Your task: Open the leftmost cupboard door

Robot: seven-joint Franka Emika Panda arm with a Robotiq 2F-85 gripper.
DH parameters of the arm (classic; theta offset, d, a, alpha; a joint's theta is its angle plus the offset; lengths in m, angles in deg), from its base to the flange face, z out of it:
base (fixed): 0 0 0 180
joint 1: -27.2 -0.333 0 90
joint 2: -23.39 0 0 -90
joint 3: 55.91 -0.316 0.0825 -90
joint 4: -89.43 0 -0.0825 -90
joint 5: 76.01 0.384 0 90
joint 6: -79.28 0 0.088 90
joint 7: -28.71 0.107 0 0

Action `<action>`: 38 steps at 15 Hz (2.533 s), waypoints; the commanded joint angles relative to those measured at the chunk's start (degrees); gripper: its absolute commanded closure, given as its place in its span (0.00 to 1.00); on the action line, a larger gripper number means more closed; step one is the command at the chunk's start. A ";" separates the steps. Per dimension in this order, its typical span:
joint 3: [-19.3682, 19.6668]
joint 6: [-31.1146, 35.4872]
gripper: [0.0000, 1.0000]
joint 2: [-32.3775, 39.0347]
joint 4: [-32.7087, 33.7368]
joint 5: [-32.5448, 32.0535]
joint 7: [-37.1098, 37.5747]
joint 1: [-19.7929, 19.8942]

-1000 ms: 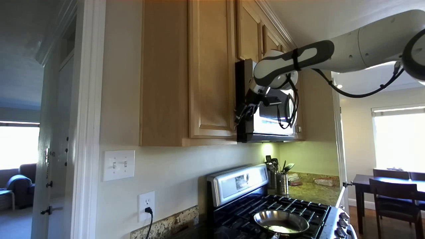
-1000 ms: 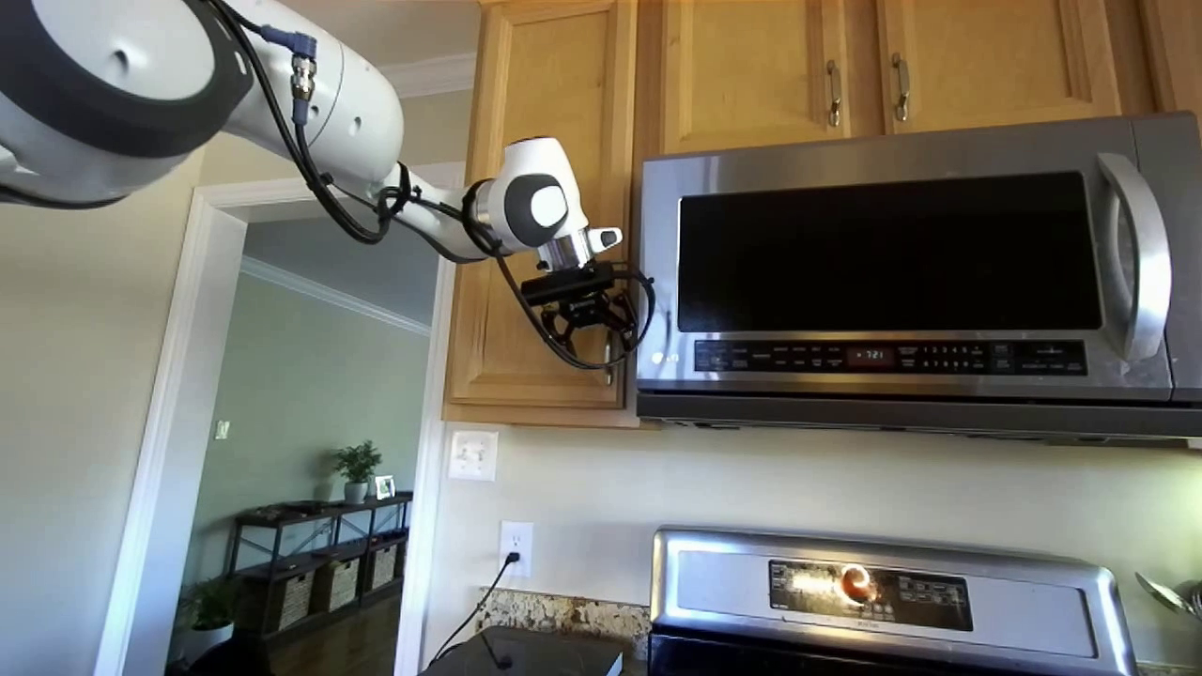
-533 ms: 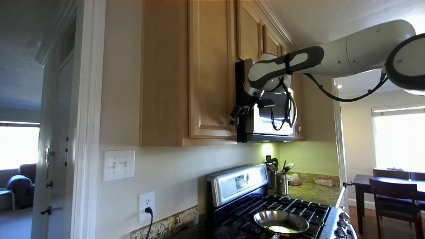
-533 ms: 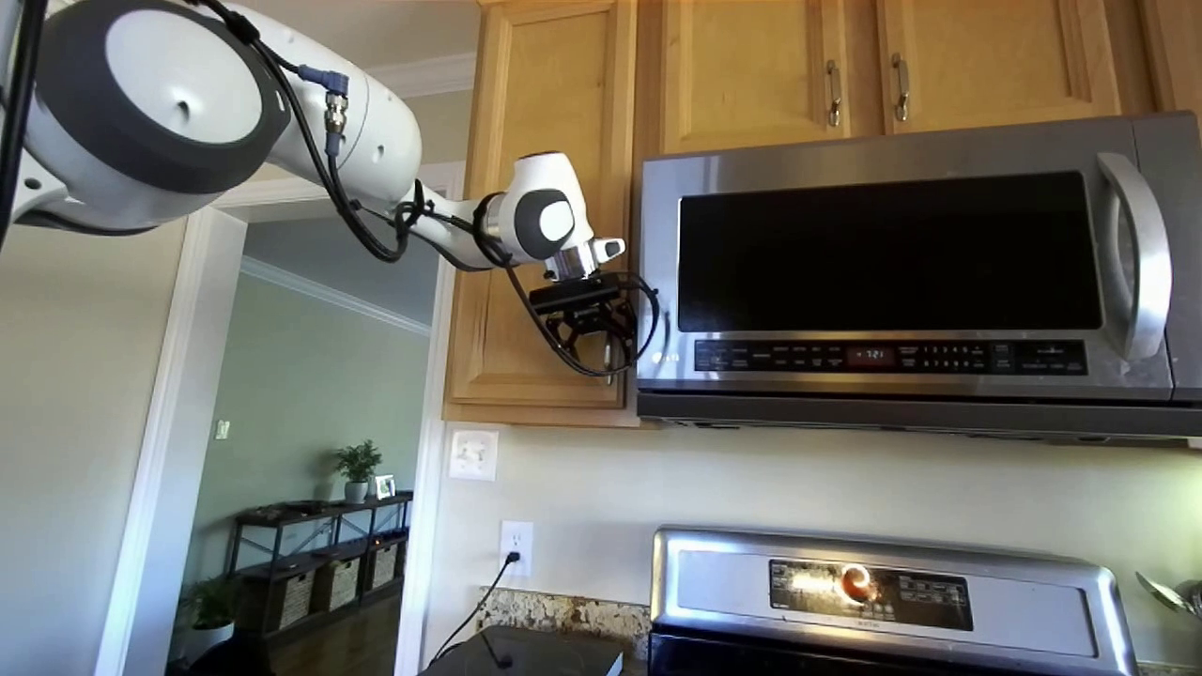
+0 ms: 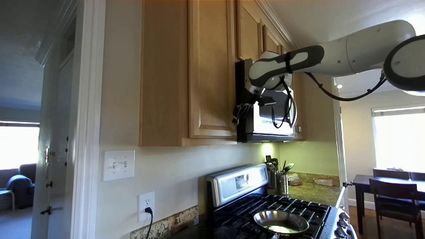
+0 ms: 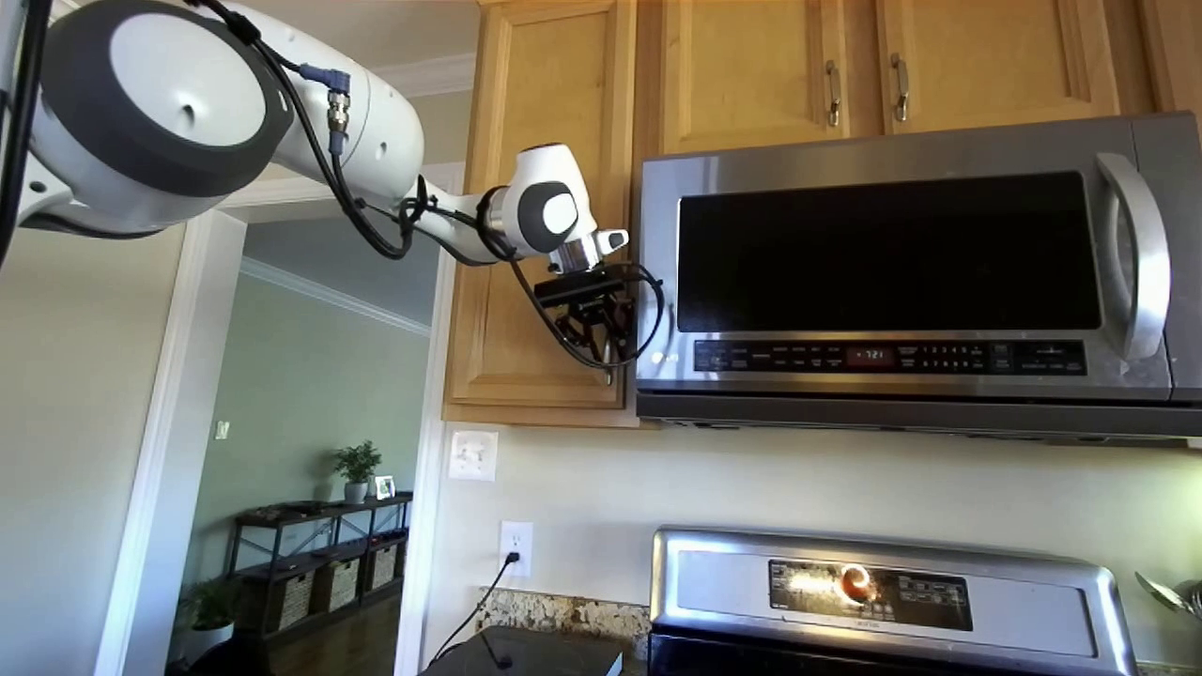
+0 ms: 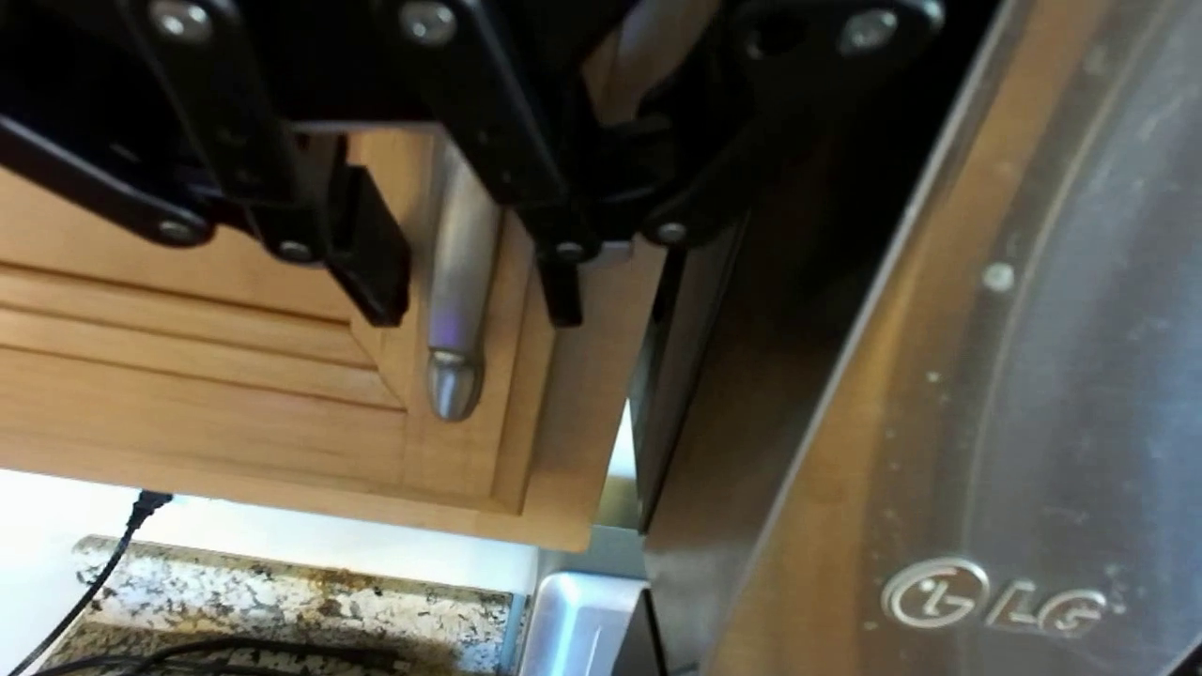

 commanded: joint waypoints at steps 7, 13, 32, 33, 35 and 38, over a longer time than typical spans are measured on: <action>-0.59 -1.60 0.91 -3.55 -4.10 2.93 -2.66 0.12; -1.32 -1.74 0.91 -13.41 -16.51 2.25 -5.41 -0.98; -6.15 -31.92 0.20 -51.52 -42.09 -3.00 -19.30 -14.63; -6.61 -33.50 0.13 -51.91 -42.13 -3.23 -19.46 -15.53; -7.01 -36.59 0.01 -51.91 -41.69 -4.03 -19.79 -16.69; -6.45 -36.10 0.00 -50.94 -41.42 -4.35 -16.93 -15.54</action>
